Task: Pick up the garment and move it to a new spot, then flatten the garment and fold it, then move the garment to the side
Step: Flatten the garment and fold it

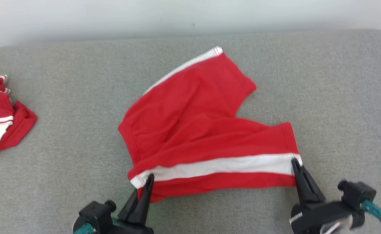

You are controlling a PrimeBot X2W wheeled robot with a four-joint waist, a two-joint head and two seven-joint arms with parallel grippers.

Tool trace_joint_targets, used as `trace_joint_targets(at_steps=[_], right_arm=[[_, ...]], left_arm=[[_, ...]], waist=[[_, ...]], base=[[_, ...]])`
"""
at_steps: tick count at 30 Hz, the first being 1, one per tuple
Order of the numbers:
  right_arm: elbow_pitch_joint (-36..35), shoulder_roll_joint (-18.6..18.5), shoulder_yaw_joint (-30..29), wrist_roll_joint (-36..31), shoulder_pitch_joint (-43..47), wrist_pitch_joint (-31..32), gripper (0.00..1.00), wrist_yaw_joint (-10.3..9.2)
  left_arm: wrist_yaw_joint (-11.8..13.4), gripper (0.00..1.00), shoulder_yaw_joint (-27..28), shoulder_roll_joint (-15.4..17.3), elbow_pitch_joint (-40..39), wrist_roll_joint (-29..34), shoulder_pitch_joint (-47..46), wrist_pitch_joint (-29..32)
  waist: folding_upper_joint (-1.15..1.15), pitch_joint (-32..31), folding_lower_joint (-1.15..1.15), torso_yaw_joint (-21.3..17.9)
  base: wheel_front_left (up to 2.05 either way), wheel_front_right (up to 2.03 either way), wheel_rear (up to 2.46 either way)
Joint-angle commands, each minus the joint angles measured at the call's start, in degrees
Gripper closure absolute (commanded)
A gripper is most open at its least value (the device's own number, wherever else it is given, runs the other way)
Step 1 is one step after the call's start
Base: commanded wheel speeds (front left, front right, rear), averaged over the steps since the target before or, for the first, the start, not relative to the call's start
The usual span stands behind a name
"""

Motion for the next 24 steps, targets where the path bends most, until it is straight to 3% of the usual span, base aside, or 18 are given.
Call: trace_joint_targets(at_steps=[1,13,14,15,16,24], right_arm=[[0.1,0.1,-0.6,-1.0,1.5,0.2,1.0,-0.13],[1.5,1.5,-2.9,-3.3,4.3,1.2,1.0,-0.13],[1.9,1.7,-3.0,-3.5,4.3,1.2,0.84,-0.13],[2.3,1.8,-3.2,-3.7,4.3,1.2,0.0,-0.13],[2.7,1.9,-3.4,-3.8,4.2,1.1,0.0,-0.13],[2.6,1.7,-5.9,-6.6,4.1,0.2,0.0,-0.13]], left_arm=[[-0.4,1.0,0.1,-0.4,0.4,0.6,1.1,-0.2],[-0.4,1.0,-2.4,-1.7,4.2,2.8,1.9,-0.2],[-0.4,1.0,-2.5,-1.7,4.5,3.1,1.8,-0.2],[-0.4,0.6,-2.2,-1.9,4.7,3.3,1.7,-0.2],[-0.4,0.0,-1.9,-2.1,5.0,3.3,1.8,-0.2],[-0.3,0.0,2.2,-2.9,3.2,5.2,3.6,-0.2]], waist=[[0.02,-1.4,0.01,0.6],[0.02,-4.2,0.01,1.4],[0.02,-4.5,0.01,1.5],[0.02,-4.7,0.01,1.6],[0.02,-5.1,0.01,1.6],[0.02,-7.4,0.01,2.0]], base=[[0.0,0.0,0.0],[0.0,0.0,0.0],[0.0,0.0,0.0],[0.0,0.0,0.0],[0.0,0.0,0.0],[0.0,0.0,0.0]])
